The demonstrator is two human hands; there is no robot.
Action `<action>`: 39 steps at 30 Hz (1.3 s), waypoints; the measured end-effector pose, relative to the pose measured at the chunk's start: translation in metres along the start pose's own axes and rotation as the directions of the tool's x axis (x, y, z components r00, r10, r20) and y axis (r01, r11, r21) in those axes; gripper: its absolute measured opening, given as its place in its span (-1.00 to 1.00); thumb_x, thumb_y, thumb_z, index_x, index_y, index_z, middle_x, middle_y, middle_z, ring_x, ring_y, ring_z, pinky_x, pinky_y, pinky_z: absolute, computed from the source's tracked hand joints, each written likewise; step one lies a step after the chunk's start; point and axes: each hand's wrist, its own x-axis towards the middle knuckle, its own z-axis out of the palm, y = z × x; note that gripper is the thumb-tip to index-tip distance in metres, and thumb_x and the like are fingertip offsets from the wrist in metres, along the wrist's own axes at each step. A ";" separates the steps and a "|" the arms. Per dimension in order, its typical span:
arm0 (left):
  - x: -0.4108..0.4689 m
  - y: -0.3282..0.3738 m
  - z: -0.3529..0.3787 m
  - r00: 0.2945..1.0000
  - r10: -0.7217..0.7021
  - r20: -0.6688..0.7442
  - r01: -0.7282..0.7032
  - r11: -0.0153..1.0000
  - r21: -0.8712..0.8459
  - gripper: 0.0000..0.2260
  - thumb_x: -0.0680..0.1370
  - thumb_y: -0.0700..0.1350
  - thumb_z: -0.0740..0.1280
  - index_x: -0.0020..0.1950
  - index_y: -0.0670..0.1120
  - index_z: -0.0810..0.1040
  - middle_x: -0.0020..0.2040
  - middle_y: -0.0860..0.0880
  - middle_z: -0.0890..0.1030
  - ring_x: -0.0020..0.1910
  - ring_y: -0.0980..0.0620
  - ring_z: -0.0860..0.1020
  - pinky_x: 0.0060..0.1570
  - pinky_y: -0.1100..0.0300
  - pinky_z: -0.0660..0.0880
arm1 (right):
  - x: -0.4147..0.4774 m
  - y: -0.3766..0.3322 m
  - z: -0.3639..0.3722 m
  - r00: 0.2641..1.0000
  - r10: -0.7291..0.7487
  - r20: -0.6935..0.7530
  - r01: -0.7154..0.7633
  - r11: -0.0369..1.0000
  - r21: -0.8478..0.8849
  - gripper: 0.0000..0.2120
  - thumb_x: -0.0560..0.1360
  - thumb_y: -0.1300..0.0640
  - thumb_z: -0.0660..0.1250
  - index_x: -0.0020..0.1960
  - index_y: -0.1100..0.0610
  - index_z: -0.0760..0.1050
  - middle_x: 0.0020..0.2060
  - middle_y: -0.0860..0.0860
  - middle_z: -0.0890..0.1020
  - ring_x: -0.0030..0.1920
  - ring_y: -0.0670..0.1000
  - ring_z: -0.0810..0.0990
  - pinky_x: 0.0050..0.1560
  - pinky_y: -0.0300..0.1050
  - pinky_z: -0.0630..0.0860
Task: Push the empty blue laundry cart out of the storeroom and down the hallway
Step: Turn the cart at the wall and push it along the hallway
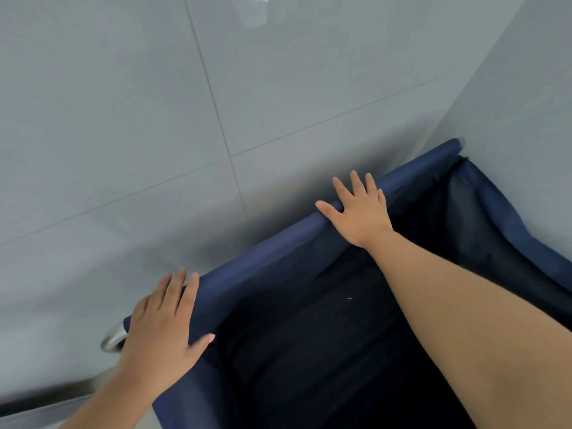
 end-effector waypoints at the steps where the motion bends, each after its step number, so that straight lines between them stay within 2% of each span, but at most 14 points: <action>1: -0.001 -0.002 0.000 1.000 0.005 0.003 -0.005 1.000 -0.002 -0.05 0.27 0.24 0.47 0.49 -0.22 0.25 0.40 -0.29 0.44 0.32 -0.35 0.46 0.06 -0.24 0.50 | 0.001 -0.002 0.001 1.000 -0.002 -0.004 0.002 1.000 0.003 -0.14 0.45 -0.55 -0.21 0.63 -0.13 -0.03 0.65 0.06 -0.08 0.63 0.18 -0.22 0.57 0.24 -0.14; 5: 0.002 -0.003 -0.003 1.000 0.015 0.017 -0.015 1.000 -0.012 0.04 0.18 0.20 0.60 0.48 -0.25 0.26 0.40 -0.32 0.44 0.32 -0.37 0.48 0.08 -0.24 0.52 | 0.006 -0.005 0.002 1.000 0.003 -0.022 -0.003 1.000 0.018 -0.15 0.46 -0.54 -0.17 0.62 -0.12 0.01 0.65 0.06 -0.07 0.63 0.17 -0.22 0.57 0.24 -0.13; 23: 0.030 0.003 -0.004 0.998 0.053 0.021 -0.053 0.999 0.011 0.05 0.22 0.24 0.57 0.51 -0.24 0.20 0.45 -0.31 0.37 0.38 -0.34 0.41 0.14 -0.21 0.49 | 0.022 0.010 -0.004 0.998 0.042 -0.037 -0.041 0.999 0.023 -0.16 0.46 -0.53 -0.15 0.62 -0.11 0.06 0.65 0.06 -0.04 0.63 0.15 -0.21 0.56 0.24 -0.11; 28: 0.032 0.003 -0.010 0.997 0.076 0.029 -0.077 0.997 0.031 0.06 0.23 0.30 0.53 0.51 -0.25 0.21 0.48 -0.32 0.34 0.43 -0.33 0.38 0.21 -0.19 0.47 | 0.023 0.011 -0.008 0.999 0.044 -0.025 -0.044 0.999 0.005 -0.16 0.47 -0.53 -0.16 0.62 -0.11 0.03 0.65 0.06 -0.06 0.63 0.16 -0.22 0.57 0.24 -0.11; 31: 0.036 -0.001 -0.015 0.988 0.148 0.038 -0.149 0.987 0.053 0.08 0.24 0.43 0.41 0.51 -0.27 0.25 0.52 -0.29 0.30 0.48 -0.25 0.34 0.31 -0.13 0.43 | 0.024 0.011 -0.011 0.997 0.071 -0.005 -0.071 0.996 -0.049 -0.18 0.49 -0.51 -0.18 0.63 -0.11 -0.06 0.65 0.07 -0.15 0.63 0.15 -0.26 0.57 0.23 -0.13; 34: 0.047 -0.021 -0.019 0.945 0.326 0.030 -0.327 0.940 0.095 0.01 0.31 0.44 0.25 0.50 -0.27 0.27 0.53 -0.26 0.27 0.49 -0.21 0.33 0.40 -0.06 0.29 | 0.021 -0.002 -0.011 0.987 0.152 -0.045 -0.155 0.985 -0.079 -0.25 0.56 -0.42 -0.13 0.64 -0.07 -0.11 0.64 0.11 -0.19 0.63 0.16 -0.25 0.57 0.23 -0.14; 36: 0.057 -0.033 -0.019 0.900 0.435 0.026 -0.435 0.894 0.107 -0.04 0.36 0.42 0.20 0.51 -0.26 0.24 0.54 -0.25 0.26 0.52 -0.20 0.28 0.39 -0.05 0.19 | 0.013 -0.023 -0.008 0.968 0.218 -0.120 -0.224 0.974 -0.038 -0.33 0.63 -0.27 -0.06 0.64 -0.01 -0.08 0.64 0.14 -0.18 0.63 0.16 -0.23 0.58 0.23 -0.13; 39: 0.069 -0.042 -0.015 0.839 0.545 -0.004 -0.543 0.837 0.072 -0.04 0.35 0.42 0.20 0.52 -0.24 0.22 0.54 -0.23 0.27 0.52 -0.19 0.27 0.44 -0.08 0.28 | 0.002 -0.069 0.001 0.921 0.323 -0.219 -0.311 0.946 0.088 -0.37 0.66 -0.13 -0.01 0.64 0.09 -0.05 0.64 0.17 -0.14 0.63 0.15 -0.20 0.57 0.20 -0.11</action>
